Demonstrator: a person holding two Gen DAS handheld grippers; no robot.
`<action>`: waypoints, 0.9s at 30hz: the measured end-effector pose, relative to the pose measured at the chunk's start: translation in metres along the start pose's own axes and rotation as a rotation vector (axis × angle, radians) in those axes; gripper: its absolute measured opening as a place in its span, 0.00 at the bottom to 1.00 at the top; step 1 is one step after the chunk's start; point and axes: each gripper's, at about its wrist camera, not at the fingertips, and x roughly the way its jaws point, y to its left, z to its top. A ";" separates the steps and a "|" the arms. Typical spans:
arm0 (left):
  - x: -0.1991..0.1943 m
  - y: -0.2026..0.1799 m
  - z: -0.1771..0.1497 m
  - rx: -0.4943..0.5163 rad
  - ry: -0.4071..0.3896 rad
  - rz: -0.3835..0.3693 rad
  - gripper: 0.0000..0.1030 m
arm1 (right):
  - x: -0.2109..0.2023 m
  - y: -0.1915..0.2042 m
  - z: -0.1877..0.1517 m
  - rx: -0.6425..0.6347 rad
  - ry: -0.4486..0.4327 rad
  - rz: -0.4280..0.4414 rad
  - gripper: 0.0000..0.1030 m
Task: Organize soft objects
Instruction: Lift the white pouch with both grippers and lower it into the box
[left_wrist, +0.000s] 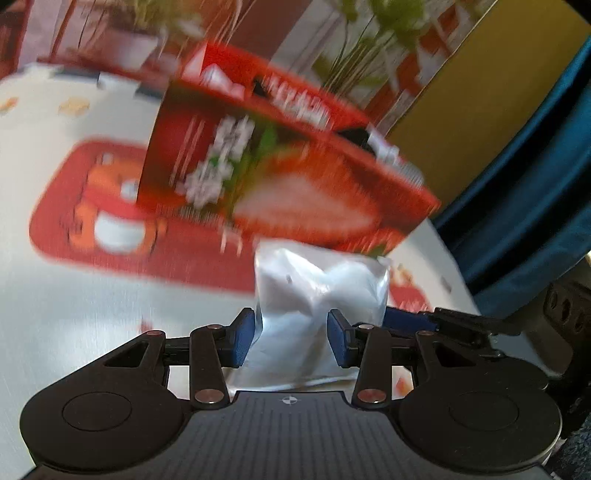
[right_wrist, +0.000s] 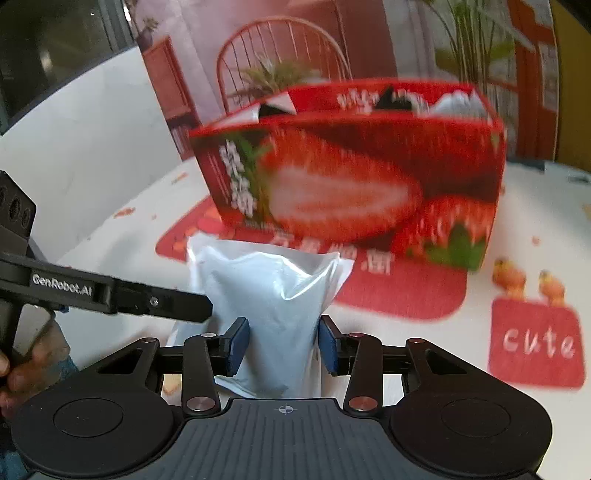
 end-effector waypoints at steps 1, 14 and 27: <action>-0.004 -0.004 0.007 0.012 -0.021 -0.005 0.43 | -0.002 0.001 0.005 -0.008 -0.012 -0.001 0.35; -0.023 -0.035 0.078 0.102 -0.202 -0.006 0.43 | -0.023 0.004 0.083 -0.062 -0.159 -0.007 0.27; 0.004 -0.037 0.148 0.084 -0.245 -0.028 0.43 | -0.013 -0.021 0.163 -0.072 -0.213 -0.037 0.27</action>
